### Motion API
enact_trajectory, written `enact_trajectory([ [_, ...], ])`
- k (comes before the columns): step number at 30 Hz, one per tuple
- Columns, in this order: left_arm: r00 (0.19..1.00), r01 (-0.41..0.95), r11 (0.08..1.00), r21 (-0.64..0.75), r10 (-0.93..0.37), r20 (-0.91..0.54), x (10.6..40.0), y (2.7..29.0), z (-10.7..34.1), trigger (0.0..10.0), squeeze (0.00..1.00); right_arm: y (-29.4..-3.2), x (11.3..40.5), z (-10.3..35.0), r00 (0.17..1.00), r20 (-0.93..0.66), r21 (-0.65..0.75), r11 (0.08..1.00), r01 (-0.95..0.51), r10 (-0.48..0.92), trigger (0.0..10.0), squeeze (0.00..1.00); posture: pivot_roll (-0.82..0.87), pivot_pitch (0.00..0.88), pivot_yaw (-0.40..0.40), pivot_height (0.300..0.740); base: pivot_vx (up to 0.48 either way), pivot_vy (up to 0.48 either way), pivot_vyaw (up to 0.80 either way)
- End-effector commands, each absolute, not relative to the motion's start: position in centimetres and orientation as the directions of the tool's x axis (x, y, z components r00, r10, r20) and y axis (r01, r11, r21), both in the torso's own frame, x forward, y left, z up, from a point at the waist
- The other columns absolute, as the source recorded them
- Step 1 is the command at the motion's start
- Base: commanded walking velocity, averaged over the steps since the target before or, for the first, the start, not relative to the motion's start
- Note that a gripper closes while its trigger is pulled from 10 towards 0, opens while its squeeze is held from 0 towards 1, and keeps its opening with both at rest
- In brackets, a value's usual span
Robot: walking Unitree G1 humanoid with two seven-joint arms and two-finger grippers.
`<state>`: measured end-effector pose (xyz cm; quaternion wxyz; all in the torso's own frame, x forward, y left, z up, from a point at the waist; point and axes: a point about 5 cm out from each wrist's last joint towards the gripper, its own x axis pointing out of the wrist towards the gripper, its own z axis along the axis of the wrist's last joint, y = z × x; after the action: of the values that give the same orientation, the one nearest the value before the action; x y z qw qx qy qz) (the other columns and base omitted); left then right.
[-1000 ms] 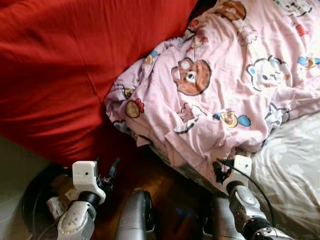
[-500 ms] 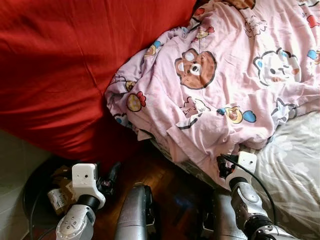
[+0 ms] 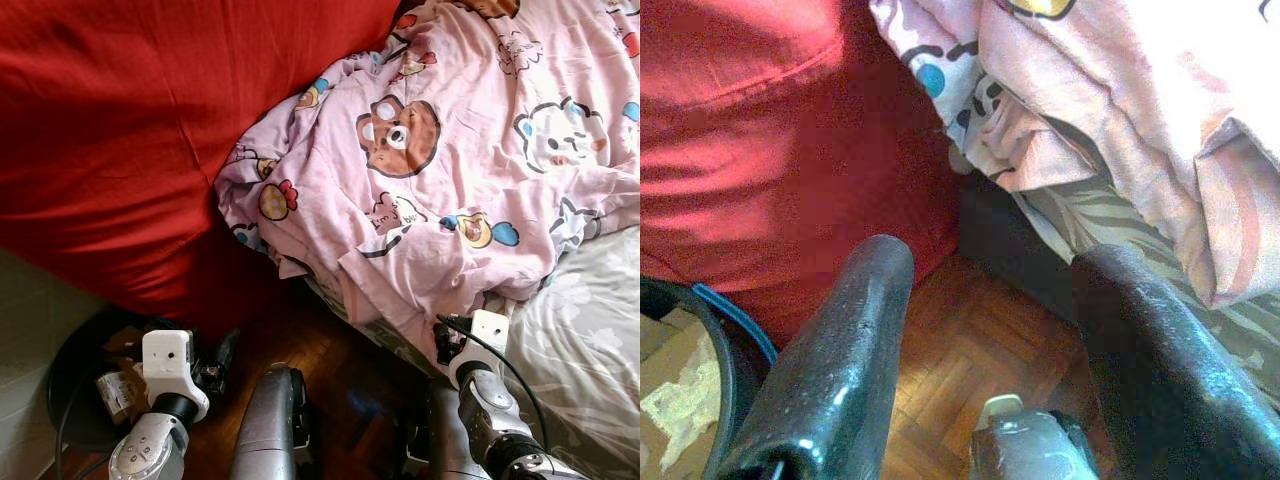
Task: Clean up the room
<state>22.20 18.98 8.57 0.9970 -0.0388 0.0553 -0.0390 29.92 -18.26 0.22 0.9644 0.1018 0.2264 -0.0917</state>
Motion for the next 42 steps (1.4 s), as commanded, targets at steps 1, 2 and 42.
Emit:
enact_trajectory([
  [1, 0.987, 0.062, 0.996, -0.070, -0.071, -0.146, 21.5, 19.6, 8.0, 10.0, 0.00, -17.3, 28.3, -1.7, 0.834, -0.542, 0.166, 0.959, 0.228, -0.105, 0.0, 0.00, 0.18, 0.378, 0.158, 0.616, 0.000, 0.000, 0.00],
  [2, 0.987, 0.062, 0.996, -0.070, -0.071, -0.146, 21.5, 19.6, 8.0, 10.0, 0.00, -17.3, 28.3, -1.7, 0.834, -0.542, 0.166, 0.959, 0.228, -0.105, 0.0, 0.00, 0.18, 0.378, 0.158, 0.616, 0.000, 0.000, 0.00],
  [42, 0.989, 0.000, 0.998, -0.061, -0.009, -0.149, 23.0, 21.2, 7.2, 10.0, 0.00, -17.3, 28.0, -1.1, 0.900, -0.422, 0.186, 0.962, 0.199, -0.104, 0.0, 0.00, 0.16, 0.259, 0.148, 0.616, 0.000, 0.000, 0.00],
])
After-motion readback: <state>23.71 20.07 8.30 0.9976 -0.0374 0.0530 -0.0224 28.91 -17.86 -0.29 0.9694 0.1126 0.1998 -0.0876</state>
